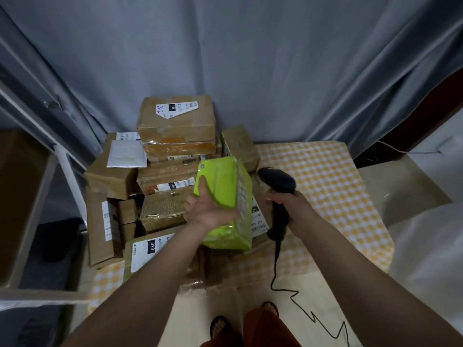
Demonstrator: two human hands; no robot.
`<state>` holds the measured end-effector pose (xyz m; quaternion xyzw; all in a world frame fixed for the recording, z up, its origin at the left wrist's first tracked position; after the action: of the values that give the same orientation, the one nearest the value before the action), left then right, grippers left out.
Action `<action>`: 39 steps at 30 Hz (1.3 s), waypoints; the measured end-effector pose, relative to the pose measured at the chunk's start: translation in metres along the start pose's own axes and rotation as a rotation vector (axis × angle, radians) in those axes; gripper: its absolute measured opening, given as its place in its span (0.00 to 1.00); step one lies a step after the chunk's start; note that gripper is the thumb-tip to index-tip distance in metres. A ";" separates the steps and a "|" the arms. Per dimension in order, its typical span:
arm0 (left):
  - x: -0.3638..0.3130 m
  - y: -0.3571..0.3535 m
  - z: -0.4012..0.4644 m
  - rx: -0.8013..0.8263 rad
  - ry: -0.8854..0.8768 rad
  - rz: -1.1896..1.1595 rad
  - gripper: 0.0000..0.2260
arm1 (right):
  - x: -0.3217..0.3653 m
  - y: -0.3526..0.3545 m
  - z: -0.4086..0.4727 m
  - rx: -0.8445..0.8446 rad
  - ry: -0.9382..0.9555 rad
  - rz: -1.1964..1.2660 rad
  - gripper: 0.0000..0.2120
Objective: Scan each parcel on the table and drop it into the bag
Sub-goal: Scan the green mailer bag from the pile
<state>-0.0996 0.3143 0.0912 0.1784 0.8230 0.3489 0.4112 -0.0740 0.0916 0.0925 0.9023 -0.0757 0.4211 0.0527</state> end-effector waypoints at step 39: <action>0.046 0.119 0.018 0.052 -0.030 -1.028 0.48 | 0.053 -0.082 -0.108 0.300 0.530 -0.634 0.06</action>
<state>-0.1123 0.4310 0.1438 -0.2341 0.8068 0.0783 0.5368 -0.1070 0.1843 0.1993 0.7393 0.2832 0.6074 0.0655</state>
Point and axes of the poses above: each hand's wrist, its own z-axis towards the middle knuckle, its own y-axis out of the back of the hand, x = y × z, the point moved 10 cm from there along z, towards the middle knuckle, and after that the axes turned 9 degrees about -x, right-handed, at the moved point
